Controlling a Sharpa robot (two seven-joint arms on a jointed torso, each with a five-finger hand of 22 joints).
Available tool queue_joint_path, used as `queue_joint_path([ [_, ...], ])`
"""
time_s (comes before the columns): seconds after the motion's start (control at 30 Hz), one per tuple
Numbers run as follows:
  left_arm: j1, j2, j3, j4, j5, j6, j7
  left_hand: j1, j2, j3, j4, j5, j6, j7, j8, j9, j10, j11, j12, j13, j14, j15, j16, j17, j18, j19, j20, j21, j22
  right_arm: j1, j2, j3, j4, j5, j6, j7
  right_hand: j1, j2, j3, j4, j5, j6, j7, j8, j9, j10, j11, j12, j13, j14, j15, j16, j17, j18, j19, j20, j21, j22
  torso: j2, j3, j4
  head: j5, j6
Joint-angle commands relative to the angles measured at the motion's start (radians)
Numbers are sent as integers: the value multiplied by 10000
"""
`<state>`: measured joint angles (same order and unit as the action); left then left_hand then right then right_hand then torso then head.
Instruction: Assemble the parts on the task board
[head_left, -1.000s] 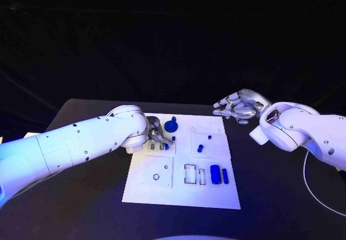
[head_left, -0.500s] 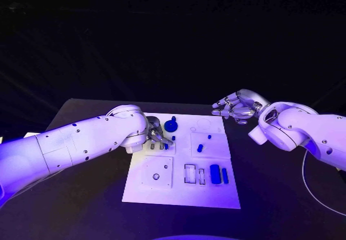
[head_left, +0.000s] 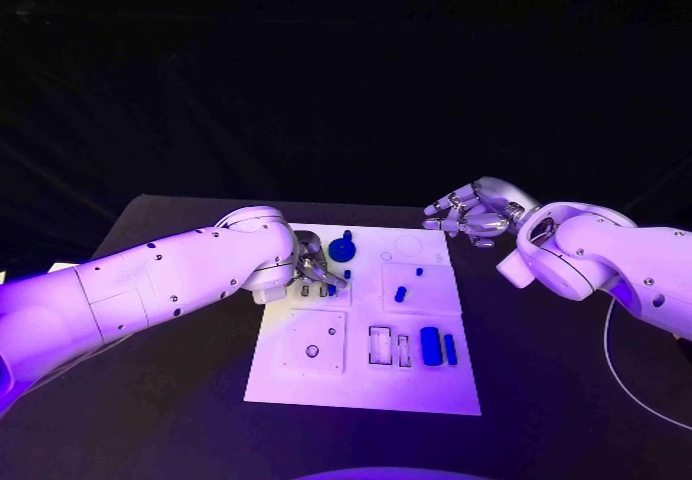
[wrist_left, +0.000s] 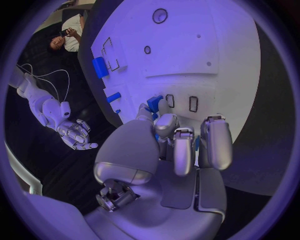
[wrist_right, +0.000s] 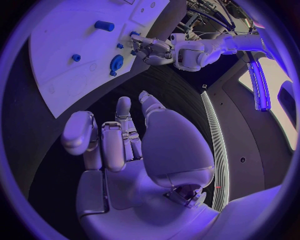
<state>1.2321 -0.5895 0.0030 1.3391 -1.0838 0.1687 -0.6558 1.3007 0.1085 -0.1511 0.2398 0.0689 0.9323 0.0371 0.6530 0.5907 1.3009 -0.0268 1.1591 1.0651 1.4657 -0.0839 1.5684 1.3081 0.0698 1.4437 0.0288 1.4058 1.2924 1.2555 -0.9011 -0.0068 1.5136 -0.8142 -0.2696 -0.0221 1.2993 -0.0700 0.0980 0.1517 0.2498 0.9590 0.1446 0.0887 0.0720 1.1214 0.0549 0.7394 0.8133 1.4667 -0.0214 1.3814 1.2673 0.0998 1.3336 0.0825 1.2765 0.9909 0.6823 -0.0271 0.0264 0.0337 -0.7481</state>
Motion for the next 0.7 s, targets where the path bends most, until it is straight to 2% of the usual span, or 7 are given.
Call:
queue_joint_path([
  [0.03, -6, 27, -16, -22, 85, 338, 24, -8, -114, -26, 59, -2, -62, 21, 35, 9, 54, -22, 9, 7, 1051, -28, 24, 2627, -101, -13, -37, 64, 14, -9, 12, -2, -2, -85, 202, 24, 19, 92, -58, 5, -56, 85, -5, 45, 12, -56, 3, -32, -9, 394, -18, -64, -14, 95, -57, -19, -44, -9, -6, 3, 7, -3, -26],
  [0.17, -7, 14, -19, -9, 86, 357, 25, 17, -102, -3, 50, 8, -60, 14, 35, 16, 51, -26, 3, 1, 1051, -28, 24, 2627, -99, -17, -37, 59, 7, -10, 17, -4, -6, -85, 228, 28, 19, 92, -58, 5, -56, 85, -5, 45, 12, -56, 3, -32, -9, 394, -18, -64, -14, 95, -57, -19, -44, -9, -5, 1, 8, -2, -31],
  [0.33, -8, -30, -20, 39, 97, 371, 29, 976, 249, 814, -409, 150, -209, -96, -108, 23, -16, -126, -86, -45, 1051, -108, 24, 2627, -90, -32, -94, 46, 7, -11, 23, -6, -13, -81, 263, 34, 19, 92, -58, 5, -56, 85, -5, 45, 12, -56, 3, -32, -9, 394, -18, -64, -14, 95, -57, -19, -44, -9, -1, -2, 6, -10, -43],
  [0.47, -9, -66, -20, 82, 103, 419, 30, 1811, 31, 1906, -845, 764, -396, -66, -356, -47, -165, -130, -296, -157, 1051, -139, 24, 2627, -87, -54, -157, 25, -3, -14, 31, -10, -24, -72, 294, 41, 24, 118, -68, 19, -63, 81, -4, 49, 10, -52, 4, -29, -17, 388, -17, -84, -35, 98, -66, -20, -60, -31, -1, -2, 8, -17, -57],
  [0.53, -9, -84, -20, 102, 105, 433, 30, 1873, -348, 2783, -843, 1011, -410, 1, -443, -52, -195, -47, -423, -241, 1051, -93, 24, 2627, -89, -72, -129, 7, -15, -16, 36, -12, -28, -69, 306, 43, 22, 124, -69, 23, -62, 82, -4, 50, 10, -50, 4, -29, -19, 387, -17, -87, -39, 98, -66, -20, -61, -31, 1, -1, 13, -18, -63],
  [0.6, -9, -108, -19, 122, 105, 422, 33, 1346, -1563, 5263, -580, 1128, -352, 46, -471, 72, -112, 25, -535, -323, 1051, -83, 24, 2627, -76, -90, -50, -16, -8, -18, 42, -13, -33, -67, 317, 46, 22, 124, -69, 23, -62, 82, -4, 50, 10, -50, 4, -29, -19, 387, -17, -87, -39, 98, -66, -20, -61, -31, 2, -2, 13, -19, -69],
  [0.7, -9, -161, -18, 151, 107, 312, 45, 757, -2217, 6963, -663, 1125, -341, 57, -321, 298, -57, 11, -539, -330, 1051, -20, 24, 2627, -78, -93, -29, -31, 2, -20, 51, -16, -41, -65, 331, 49, 22, 124, -69, 23, -62, 82, -4, 50, 10, -50, 4, -29, -19, 387, -17, -87, -39, 98, -66, -20, -61, -31, -2, -1, 13, -18, -75],
])
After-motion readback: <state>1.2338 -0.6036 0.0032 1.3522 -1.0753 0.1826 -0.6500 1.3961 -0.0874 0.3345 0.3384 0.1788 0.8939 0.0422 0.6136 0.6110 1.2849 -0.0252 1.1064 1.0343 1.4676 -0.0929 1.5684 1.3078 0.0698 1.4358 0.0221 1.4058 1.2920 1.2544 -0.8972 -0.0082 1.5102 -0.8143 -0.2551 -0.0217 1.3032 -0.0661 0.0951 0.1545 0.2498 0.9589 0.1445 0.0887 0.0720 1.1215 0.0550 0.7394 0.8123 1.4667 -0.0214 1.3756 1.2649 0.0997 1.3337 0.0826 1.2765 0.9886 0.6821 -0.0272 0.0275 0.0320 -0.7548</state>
